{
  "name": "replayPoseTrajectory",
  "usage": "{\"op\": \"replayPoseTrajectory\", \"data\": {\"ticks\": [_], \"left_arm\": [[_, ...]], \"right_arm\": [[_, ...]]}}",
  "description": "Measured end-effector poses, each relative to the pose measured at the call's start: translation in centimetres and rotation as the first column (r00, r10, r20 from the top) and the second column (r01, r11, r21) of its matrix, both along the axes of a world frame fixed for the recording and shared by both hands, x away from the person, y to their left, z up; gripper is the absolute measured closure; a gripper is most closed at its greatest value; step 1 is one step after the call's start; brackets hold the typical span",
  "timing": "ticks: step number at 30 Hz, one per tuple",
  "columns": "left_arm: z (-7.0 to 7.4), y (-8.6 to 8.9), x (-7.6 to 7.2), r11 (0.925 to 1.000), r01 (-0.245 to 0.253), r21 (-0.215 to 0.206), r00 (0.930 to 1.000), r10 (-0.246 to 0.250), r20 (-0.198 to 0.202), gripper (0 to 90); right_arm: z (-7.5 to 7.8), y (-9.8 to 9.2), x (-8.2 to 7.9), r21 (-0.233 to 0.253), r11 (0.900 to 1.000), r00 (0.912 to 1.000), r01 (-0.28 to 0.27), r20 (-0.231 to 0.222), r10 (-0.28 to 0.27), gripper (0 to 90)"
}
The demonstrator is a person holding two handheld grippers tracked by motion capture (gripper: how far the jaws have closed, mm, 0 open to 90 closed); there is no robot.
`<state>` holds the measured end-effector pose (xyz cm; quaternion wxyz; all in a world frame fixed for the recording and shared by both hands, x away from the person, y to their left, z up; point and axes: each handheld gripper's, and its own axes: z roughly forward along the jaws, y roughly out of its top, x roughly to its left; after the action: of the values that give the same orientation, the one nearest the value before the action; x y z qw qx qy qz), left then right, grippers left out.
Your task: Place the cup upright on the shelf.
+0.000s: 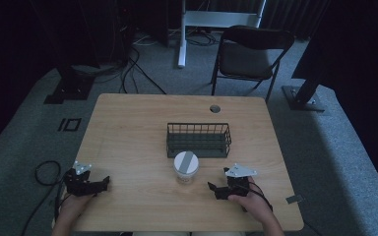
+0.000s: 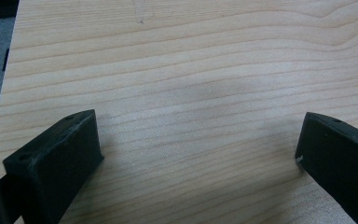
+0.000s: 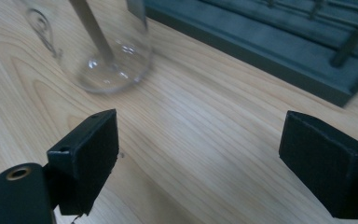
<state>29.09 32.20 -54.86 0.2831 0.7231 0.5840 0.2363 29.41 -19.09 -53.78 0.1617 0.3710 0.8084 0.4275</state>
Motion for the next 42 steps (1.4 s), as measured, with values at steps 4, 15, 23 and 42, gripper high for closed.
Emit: {"op": "replayPoseTrajectory", "data": {"ticks": [4,15,23,42], "left_arm": [[0.0,0.0,0.0,1.0,0.0,0.0,1.0,0.0,0.0,0.1],[0.0,0.0,0.0,1.0,0.0,0.0,1.0,0.0,0.0,0.1],[0.0,0.0,0.0,1.0,0.0,0.0,1.0,0.0,0.0,0.1],[0.0,0.0,0.0,1.0,0.0,0.0,1.0,0.0,0.0,0.1]], "right_arm": [[-0.1,0.7,0.1,0.002,1.0,0.9999,-0.017,-0.002,0.017,12.4],[-0.1,2.3,0.1,-0.002,0.998,0.9982,-0.059,-0.001,0.059,12.4],[0.2,3.5,0.2,0.01,0.996,0.9956,-0.093,0.011,0.093,12.3],[0.7,6.6,0.6,0.069,0.988,0.9896,-0.139,0.047,0.136,12.3]]}}
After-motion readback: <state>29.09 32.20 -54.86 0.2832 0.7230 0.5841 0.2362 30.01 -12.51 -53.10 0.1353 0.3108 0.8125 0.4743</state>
